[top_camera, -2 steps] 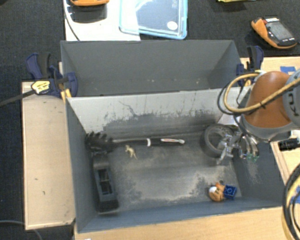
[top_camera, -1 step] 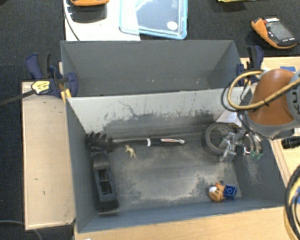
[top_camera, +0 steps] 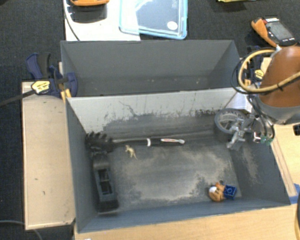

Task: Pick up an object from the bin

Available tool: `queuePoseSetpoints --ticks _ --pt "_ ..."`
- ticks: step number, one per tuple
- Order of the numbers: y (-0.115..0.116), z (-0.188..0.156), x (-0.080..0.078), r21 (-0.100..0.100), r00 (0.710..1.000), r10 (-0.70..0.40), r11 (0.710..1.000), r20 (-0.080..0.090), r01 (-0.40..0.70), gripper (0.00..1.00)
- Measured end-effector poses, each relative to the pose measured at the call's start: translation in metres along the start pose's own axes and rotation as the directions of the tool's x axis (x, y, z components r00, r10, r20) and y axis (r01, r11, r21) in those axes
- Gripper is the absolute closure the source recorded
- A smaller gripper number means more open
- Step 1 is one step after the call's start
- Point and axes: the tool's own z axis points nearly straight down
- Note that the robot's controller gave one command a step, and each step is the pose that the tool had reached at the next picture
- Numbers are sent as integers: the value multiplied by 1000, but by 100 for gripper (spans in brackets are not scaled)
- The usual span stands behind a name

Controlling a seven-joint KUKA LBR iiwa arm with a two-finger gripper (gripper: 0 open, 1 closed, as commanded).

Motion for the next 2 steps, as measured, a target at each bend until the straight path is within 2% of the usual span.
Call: queuePoseSetpoints --ticks 1,2 --pt "-1 20 -9 1 1000 8 1000 1 -8 100" --pt "0 -32 5 1 1000 -14 1000 -6 14 100"
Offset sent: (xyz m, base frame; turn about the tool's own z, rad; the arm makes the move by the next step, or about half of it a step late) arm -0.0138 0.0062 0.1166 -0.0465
